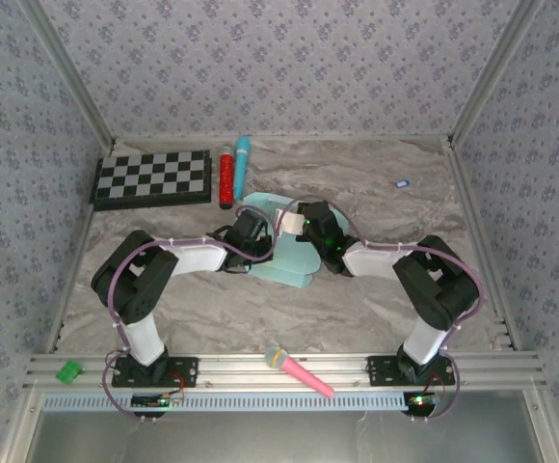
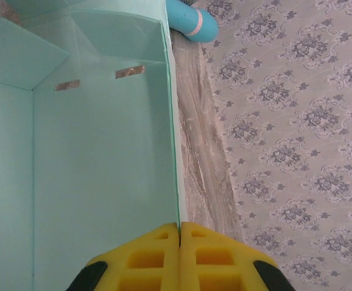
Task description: Fold the paper box
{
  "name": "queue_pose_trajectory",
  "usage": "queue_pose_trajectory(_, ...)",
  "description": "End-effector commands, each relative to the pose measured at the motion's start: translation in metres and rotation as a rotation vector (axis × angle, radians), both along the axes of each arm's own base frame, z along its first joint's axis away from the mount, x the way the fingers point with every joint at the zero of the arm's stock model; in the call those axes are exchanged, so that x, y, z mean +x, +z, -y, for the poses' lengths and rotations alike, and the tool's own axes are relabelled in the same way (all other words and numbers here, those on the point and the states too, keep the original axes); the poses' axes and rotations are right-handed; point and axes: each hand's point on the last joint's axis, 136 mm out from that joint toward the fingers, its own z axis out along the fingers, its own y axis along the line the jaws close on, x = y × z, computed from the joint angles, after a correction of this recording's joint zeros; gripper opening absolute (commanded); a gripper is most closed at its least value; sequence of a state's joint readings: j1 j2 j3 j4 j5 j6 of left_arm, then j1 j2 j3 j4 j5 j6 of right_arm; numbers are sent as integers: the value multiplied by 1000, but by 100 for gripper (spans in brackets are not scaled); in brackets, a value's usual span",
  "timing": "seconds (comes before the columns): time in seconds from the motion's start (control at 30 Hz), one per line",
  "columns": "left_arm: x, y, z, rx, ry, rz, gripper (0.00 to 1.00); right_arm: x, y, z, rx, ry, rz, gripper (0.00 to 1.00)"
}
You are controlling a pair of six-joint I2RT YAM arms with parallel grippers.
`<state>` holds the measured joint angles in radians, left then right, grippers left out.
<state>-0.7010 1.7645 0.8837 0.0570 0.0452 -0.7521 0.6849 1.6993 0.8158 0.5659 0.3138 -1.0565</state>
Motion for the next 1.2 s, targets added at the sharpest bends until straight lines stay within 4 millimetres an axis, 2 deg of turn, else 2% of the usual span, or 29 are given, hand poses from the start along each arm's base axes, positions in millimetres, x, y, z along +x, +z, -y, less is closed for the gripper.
queue_pose_trajectory(0.0,0,22,11,-50,-38,47,2,-5,-9,-7,-37,68,-23,0)
queue_pose_trajectory(0.13,2,48,5,-32,-49,104,12,1,-3,-5,-44,77,-6,0)
queue_pose_trajectory(0.27,4,77,-10,13,-42,175,26,4,-2,-6,-55,92,0,0)
queue_pose_trajectory(0.37,5,95,-30,66,-10,225,32,5,-1,-6,-63,95,10,0)
queue_pose_trajectory(0.5,15,109,-73,135,100,257,36,4,-2,-9,-75,113,29,0)
queue_pose_trajectory(0.7,35,111,-136,188,268,222,37,3,4,-14,-83,132,71,0)
queue_pose_trajectory(0.8,48,104,-154,200,304,189,40,1,6,-18,-77,144,74,0)
queue_pose_trajectory(0.97,71,91,-159,232,276,157,40,-4,5,-22,-76,161,71,0)
queue_pose_trajectory(1.17,99,75,-155,236,256,110,41,-10,6,-25,-76,176,72,0)
